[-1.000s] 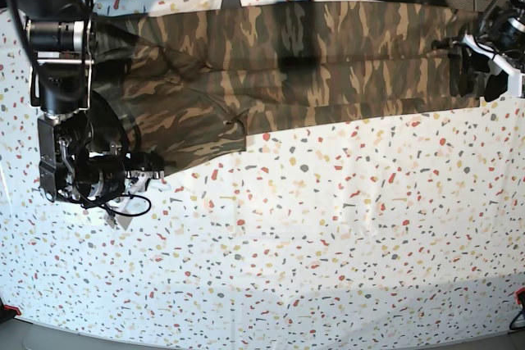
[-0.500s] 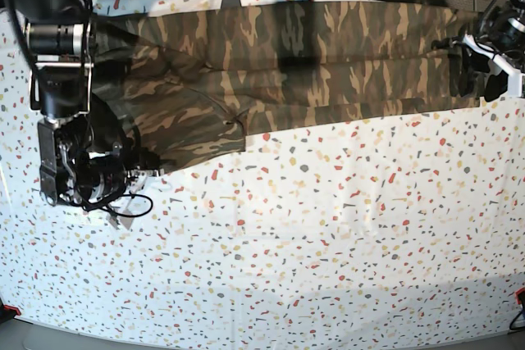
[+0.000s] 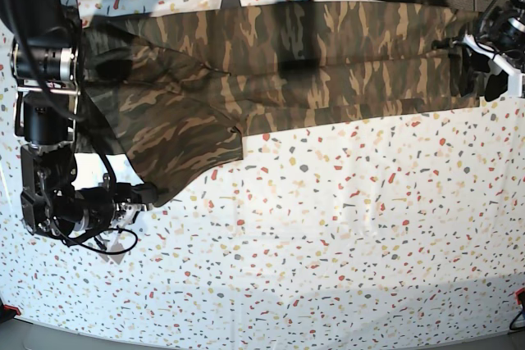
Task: Fold the T-shirt properly
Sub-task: 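Release the hem and move the right gripper to the sleeve beside it, then grasp the shirt's side edge with the right gripper and fold it inward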
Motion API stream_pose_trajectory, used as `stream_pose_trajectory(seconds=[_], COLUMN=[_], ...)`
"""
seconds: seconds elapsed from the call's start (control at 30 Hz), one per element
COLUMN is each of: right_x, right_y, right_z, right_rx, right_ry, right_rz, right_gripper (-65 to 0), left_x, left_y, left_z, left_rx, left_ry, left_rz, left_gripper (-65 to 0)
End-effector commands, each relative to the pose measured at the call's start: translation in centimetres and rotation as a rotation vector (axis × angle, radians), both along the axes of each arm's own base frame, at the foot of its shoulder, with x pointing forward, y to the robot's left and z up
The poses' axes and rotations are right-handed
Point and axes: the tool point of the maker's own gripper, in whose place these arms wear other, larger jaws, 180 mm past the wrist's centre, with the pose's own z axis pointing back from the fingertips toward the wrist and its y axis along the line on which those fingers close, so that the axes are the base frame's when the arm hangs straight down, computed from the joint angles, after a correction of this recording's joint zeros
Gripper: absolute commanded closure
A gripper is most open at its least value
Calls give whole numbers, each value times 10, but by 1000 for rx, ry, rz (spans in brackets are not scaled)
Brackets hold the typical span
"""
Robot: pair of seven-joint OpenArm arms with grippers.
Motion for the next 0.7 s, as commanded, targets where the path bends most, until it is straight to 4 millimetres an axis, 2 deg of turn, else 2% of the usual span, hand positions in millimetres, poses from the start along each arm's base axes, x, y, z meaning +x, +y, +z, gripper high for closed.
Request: stream_pose_trajectory(seconds=[0.0,0.13,0.37,0.5,0.67], right_x=[12,7,-12,-37,-87], right_y=[-2,14,21,42,71], right_z=[21,29,17,17,19], right_rx=[18,117,104,112,69], right_ry=[-47,-45,-48,-100,-175], right_rz=[6,44,79,154,285], right_gripper=[0,0,0,0,0], left_x=[5,5,6,7,7], left_y=[2,2,2,2,2], left_z=[12,12,13,16,16], left_rx=[5,5,4,1,1], left_ry=[-44,-44,-50,-65,-70], left_rz=[-9,-9,-8,-7,-7], left_gripper=[-302,-302,-302,-302,-302])
